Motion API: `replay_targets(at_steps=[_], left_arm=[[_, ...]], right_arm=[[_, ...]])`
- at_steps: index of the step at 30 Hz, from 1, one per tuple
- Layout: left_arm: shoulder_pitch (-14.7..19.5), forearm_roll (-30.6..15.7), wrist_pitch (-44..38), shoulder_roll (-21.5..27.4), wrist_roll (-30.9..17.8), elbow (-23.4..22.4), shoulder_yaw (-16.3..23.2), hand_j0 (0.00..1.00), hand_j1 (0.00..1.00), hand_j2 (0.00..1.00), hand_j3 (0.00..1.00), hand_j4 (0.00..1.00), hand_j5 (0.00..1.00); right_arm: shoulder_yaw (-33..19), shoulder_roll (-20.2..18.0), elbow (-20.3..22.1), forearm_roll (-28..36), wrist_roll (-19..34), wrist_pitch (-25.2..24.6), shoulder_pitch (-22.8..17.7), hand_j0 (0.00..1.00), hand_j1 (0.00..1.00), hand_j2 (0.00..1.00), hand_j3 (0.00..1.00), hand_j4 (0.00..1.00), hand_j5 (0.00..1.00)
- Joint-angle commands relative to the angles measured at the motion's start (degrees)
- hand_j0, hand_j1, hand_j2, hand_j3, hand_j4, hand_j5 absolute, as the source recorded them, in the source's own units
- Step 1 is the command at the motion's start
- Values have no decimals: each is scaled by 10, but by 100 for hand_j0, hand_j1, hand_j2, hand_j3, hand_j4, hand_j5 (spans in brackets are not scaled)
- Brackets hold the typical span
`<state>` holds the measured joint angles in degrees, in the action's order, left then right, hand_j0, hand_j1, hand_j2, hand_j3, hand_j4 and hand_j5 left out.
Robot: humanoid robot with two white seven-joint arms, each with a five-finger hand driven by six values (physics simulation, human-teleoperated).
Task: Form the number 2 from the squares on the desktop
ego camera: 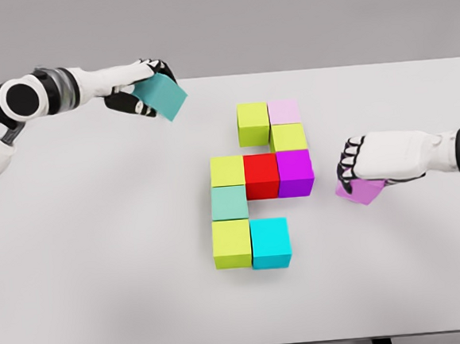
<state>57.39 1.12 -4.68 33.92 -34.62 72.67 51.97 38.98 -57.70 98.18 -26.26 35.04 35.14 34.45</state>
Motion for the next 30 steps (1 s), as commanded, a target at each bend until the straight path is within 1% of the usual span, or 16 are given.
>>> replay_targets(at_steps=[1,4,6,7,10,13,16,17,20,21,22,23,24,25,28,30], left_arm=[[0,-52,-47,-10,3,-3,7,20,20,20,20,20,20],[-4,-49,-66,-40,5,-5,9,20,20,20,20,20,20],[-8,-48,-67,-47,30,-5,10,21,21,21,21,21,21],[-8,-48,-66,-47,31,-5,14,24,24,24,24,24,24],[-7,-46,-67,-57,30,-3,34,29,29,29,29,29,29],[-6,-53,-67,-68,36,-24,35,31,31,31,31,31,31],[-4,-102,-132,-69,152,-19,36,30,30,30,30,30,30],[-4,-110,-147,-70,187,-18,37,30,30,30,30,30,30],[-4,-105,-204,-74,189,-11,40,30,30,30,30,30,30],[-3,-103,-233,-73,188,11,45,30,30,30,30,30,30],[4,-103,-284,-71,187,42,63,30,30,30,30,30,30],[13,-103,-303,-72,186,69,73,30,30,30,30,30,30],[23,-103,-303,-73,184,98,88,30,30,30,30,30,30],[33,-105,-303,-75,184,115,103,29,29,29,29,29,29],[54,-106,-303,-99,192,113,144,30,30,30,30,30,30],[57,-107,-303,-101,196,112,146,30,30,30,30,30,30]], right_arm=[[7,-21,25,17,0,-1,0,51,51,51,51,51,51],[37,-19,25,21,0,-1,2,51,51,51,51,51,51],[63,-8,26,21,0,-1,3,51,51,51,51,51,51],[65,-6,25,21,0,-1,3,51,51,51,51,51,51],[79,7,27,28,0,-1,21,51,51,51,51,51,51],[119,11,28,37,0,-1,46,51,51,51,51,51,51],[130,12,28,37,0,-1,48,51,51,51,51,51,51],[132,12,28,39,0,-1,48,51,51,51,51,51,51],[145,12,29,42,0,-1,51,51,51,51,51,51,51],[145,12,29,43,0,-1,54,51,51,51,51,51,51],[145,12,29,43,0,-1,54,57,57,57,57,57,57],[145,12,28,43,0,-1,55,70,70,70,70,70,70],[145,12,28,43,0,-1,55,92,92,92,92,92,92],[145,11,28,43,0,-1,56,93,93,93,93,93,93],[145,0,28,43,0,-1,56,98,98,98,98,98,98],[144,-2,28,53,0,-1,62,100,100,100,100,100,100]])
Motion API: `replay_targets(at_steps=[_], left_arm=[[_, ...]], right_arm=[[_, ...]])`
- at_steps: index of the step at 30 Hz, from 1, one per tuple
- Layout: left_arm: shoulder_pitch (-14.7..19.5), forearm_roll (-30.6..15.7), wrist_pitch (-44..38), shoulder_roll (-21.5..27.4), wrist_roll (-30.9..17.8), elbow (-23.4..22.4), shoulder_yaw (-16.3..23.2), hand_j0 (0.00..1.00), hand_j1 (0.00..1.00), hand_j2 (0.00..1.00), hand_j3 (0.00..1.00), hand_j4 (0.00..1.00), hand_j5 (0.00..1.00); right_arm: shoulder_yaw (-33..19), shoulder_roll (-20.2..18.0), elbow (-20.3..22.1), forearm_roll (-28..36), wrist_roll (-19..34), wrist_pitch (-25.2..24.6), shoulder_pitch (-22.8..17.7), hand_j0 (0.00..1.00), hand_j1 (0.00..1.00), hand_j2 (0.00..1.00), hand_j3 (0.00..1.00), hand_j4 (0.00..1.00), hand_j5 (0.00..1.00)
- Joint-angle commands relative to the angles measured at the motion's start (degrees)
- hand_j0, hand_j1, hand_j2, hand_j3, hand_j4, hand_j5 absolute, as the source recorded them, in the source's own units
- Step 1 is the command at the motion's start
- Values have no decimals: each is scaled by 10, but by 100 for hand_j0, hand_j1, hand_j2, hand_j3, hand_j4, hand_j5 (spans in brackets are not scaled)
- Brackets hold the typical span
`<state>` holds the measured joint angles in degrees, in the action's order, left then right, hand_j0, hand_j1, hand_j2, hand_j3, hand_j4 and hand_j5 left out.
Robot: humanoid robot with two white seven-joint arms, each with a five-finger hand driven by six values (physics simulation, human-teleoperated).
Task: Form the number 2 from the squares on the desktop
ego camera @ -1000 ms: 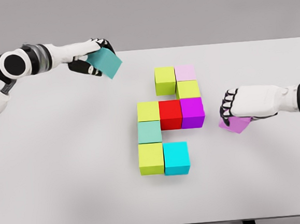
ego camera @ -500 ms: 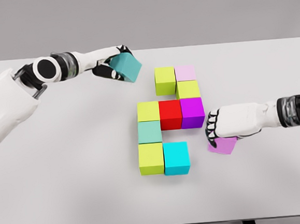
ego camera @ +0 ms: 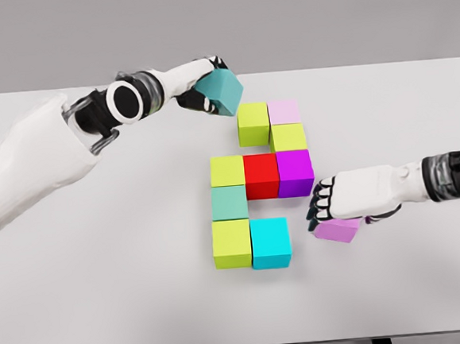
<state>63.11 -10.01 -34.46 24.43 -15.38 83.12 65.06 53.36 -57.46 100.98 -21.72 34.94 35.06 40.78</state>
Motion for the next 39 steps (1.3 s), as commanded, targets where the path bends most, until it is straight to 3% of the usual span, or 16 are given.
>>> replay_targets(at_steps=[1,3,11,15,21,23,28,31,39], left_arm=[[0,5,-5,-9,19,3,15,30,30,30,30,30,30],[0,6,-5,-18,54,-3,16,29,29,29,29,29,29],[22,14,-5,-22,58,-4,70,28,28,28,28,28,28],[25,13,-5,-8,58,-30,71,30,30,30,30,30,30],[25,13,-5,-11,57,-34,72,32,32,32,32,32,32],[24,11,-5,-14,57,-36,72,41,41,41,41,41,41],[21,11,-5,-23,57,-92,72,44,44,44,44,44,44],[17,11,-5,-24,57,-92,72,47,47,47,47,47,47],[7,10,-5,-29,57,-111,72,52,52,52,52,52,52]], right_arm=[[0,-5,-1,11,1,-1,0,100,100,100,100,100,100],[-1,-5,-1,12,1,-1,2,100,100,100,100,100,100],[-6,-17,0,47,1,-1,16,100,100,100,100,100,100],[-7,-19,-1,60,1,-1,24,100,100,100,100,100,100],[-62,-60,-2,70,1,-1,22,100,100,100,100,100,100],[-86,-74,-7,70,1,-1,18,100,100,100,100,100,100],[-104,-71,-79,49,1,-1,10,100,100,100,100,100,100],[-103,-67,-80,2,1,-1,-11,100,100,100,100,100,100],[-96,-53,-69,-12,1,-1,-49,100,100,100,100,100,100]])
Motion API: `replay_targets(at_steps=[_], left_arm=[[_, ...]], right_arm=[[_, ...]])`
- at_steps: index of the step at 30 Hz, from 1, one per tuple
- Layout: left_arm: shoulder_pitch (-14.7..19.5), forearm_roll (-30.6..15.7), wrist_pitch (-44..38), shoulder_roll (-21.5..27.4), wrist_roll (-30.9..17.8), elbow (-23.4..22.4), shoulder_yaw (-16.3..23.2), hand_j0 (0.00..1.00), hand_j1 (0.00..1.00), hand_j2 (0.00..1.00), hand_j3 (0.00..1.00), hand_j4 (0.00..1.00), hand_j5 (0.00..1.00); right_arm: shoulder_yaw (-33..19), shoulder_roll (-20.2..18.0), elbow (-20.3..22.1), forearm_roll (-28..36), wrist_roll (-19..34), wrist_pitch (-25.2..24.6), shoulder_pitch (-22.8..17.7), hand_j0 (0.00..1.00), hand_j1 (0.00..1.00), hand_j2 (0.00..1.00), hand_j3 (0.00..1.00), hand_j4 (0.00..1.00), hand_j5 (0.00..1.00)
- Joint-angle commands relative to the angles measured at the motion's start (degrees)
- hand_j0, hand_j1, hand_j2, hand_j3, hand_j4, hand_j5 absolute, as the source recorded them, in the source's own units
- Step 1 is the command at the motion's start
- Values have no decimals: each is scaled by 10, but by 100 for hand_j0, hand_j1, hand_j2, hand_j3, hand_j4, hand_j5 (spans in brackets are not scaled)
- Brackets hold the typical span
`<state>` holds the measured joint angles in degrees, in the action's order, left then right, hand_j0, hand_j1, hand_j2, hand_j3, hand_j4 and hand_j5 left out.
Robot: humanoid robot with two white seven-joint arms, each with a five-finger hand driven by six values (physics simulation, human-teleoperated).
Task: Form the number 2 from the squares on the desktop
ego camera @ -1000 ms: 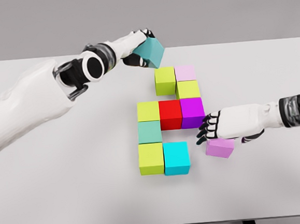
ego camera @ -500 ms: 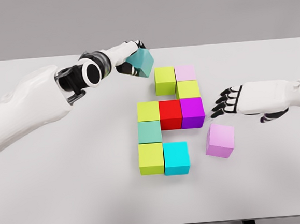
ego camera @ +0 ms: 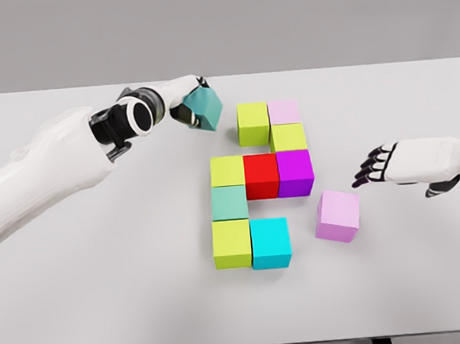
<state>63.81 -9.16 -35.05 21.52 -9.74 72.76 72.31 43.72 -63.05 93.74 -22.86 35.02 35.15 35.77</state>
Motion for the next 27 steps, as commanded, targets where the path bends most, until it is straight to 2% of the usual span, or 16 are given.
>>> replay_targets(at_steps=[1,5,9,19,22,24,25,27], left_arm=[[-1,2,0,0,1,-10,-1,52,52,52,52,52,52],[-4,2,0,-2,1,-10,0,58,58,58,58,58,58],[-4,2,0,-4,1,-9,0,78,78,78,78,78,78],[-8,1,0,-10,1,-10,-1,79,79,79,79,79,79],[-9,0,0,-10,1,-11,-1,79,79,79,79,79,79],[-9,-2,0,-16,1,-28,-1,79,79,79,79,79,79],[-9,-2,0,-20,1,-33,-2,79,79,79,79,79,79],[-9,-14,0,-22,2,-39,-5,79,79,79,79,79,79]], right_arm=[[3,3,9,-1,0,-1,-3,100,100,100,100,100,100],[13,4,23,-1,0,-1,-7,100,100,100,100,100,100],[14,6,40,-1,0,-1,-12,100,100,100,100,100,100],[12,9,58,3,0,-1,-13,100,100,100,100,100,100],[6,14,44,40,0,-1,-3,100,100,100,100,100,100],[2,12,19,67,0,-1,15,100,100,100,100,100,100],[2,0,18,67,0,-1,14,100,100,100,100,100,100],[2,-51,23,66,0,-1,12,100,100,100,100,100,100]])
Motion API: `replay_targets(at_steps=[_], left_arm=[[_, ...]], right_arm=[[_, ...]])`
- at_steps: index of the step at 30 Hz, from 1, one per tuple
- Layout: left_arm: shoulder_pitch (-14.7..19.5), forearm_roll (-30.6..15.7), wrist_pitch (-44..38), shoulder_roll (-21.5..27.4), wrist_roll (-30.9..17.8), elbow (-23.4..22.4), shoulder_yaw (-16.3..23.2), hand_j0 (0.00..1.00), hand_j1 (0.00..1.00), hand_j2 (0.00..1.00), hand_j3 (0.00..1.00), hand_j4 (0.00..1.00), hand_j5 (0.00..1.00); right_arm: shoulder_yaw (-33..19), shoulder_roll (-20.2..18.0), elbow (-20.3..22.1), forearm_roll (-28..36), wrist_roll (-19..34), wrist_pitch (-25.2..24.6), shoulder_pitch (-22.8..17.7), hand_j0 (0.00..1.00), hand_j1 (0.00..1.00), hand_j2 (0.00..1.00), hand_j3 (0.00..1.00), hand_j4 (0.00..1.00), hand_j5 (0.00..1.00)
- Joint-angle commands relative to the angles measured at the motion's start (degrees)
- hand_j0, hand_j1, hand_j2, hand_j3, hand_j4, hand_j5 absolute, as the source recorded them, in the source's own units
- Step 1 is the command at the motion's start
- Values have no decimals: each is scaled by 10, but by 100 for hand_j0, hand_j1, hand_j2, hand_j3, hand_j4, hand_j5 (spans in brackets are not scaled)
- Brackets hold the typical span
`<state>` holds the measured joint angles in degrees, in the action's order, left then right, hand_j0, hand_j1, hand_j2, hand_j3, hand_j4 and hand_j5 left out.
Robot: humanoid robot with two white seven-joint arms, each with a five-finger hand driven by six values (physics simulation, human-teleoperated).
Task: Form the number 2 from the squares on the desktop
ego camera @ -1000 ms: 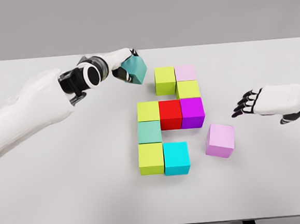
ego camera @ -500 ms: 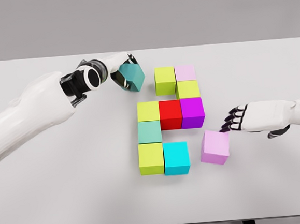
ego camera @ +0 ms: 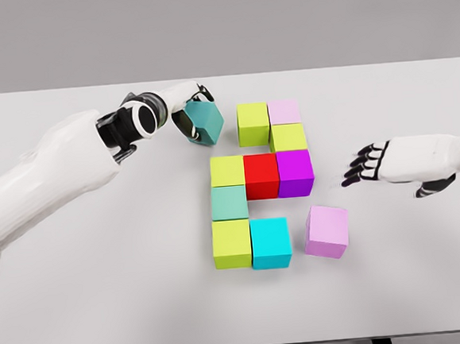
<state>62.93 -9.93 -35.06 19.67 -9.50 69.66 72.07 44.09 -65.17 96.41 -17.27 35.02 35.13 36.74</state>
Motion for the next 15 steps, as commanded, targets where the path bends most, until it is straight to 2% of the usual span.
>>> replay_targets(at_steps=[1,4,8,12,15], left_arm=[[0,-11,1,-8,0,-8,-4,79,79,79,79,79,79],[0,-12,1,-13,0,-11,-6,79,79,79,79,79,79],[0,-18,1,-17,-1,-17,-18,80,80,80,80,80,80],[0,-18,1,-17,-2,-16,-18,95,95,95,95,95,95],[0,-18,1,-17,-2,-16,-18,97,97,97,97,97,97]], right_arm=[[0,-42,7,9,0,-1,-3,100,100,100,100,100,100],[4,-63,32,9,0,-1,-24,100,100,100,100,100,100],[14,-58,44,5,0,-1,-42,100,100,100,100,100,100],[23,-43,44,2,0,-1,-40,100,100,100,100,100,100],[28,-29,44,2,0,-1,-39,100,100,100,100,100,100]])
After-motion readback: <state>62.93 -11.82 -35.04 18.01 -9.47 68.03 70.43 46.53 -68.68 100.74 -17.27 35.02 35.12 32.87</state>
